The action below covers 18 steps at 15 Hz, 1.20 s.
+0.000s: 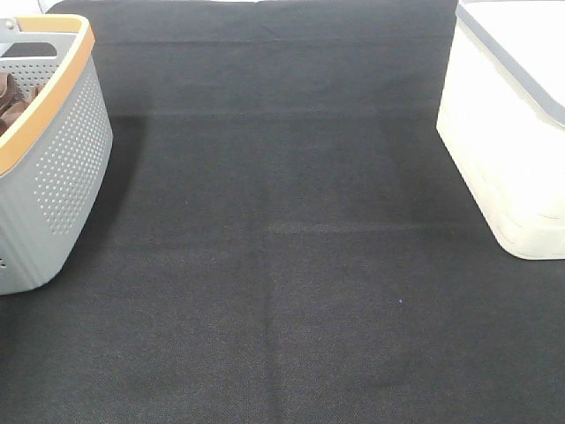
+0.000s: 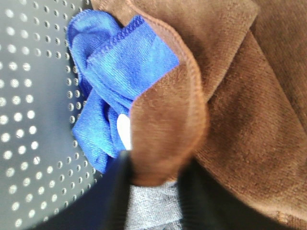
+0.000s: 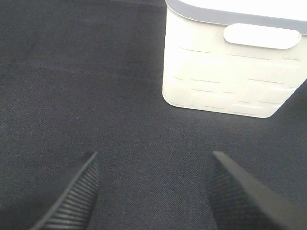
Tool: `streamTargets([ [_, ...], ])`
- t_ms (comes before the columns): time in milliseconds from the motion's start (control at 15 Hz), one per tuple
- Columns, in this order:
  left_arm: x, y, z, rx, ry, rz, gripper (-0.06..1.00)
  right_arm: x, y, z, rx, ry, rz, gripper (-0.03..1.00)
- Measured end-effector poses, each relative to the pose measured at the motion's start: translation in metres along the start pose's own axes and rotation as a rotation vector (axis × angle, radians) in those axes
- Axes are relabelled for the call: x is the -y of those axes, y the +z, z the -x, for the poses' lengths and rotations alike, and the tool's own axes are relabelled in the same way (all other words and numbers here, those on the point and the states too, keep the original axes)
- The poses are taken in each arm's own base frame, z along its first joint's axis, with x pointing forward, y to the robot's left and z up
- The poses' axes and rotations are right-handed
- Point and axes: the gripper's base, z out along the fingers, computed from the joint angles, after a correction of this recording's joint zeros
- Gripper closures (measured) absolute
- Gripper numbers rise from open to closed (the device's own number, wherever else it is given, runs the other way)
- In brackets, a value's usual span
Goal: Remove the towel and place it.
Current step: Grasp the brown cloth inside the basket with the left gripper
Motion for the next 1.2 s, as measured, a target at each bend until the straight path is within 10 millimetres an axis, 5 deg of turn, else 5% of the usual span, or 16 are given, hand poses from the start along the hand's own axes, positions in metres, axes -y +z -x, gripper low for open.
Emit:
streamTargets([
  [133,0.000,0.000,0.000,0.000,0.005,0.003,0.90,0.000,0.000,0.000,0.000,0.000,0.001,0.35],
  [467,-0.003,-0.007,-0.003,-0.029,0.005,0.011,0.94,0.000,0.000,0.000,0.000,0.000,0.001,0.35],
  [1200,-0.021,-0.149,-0.006,0.274,-0.188,-0.139,0.94,0.000,0.000,0.000,0.000,0.000,0.001,0.35],
])
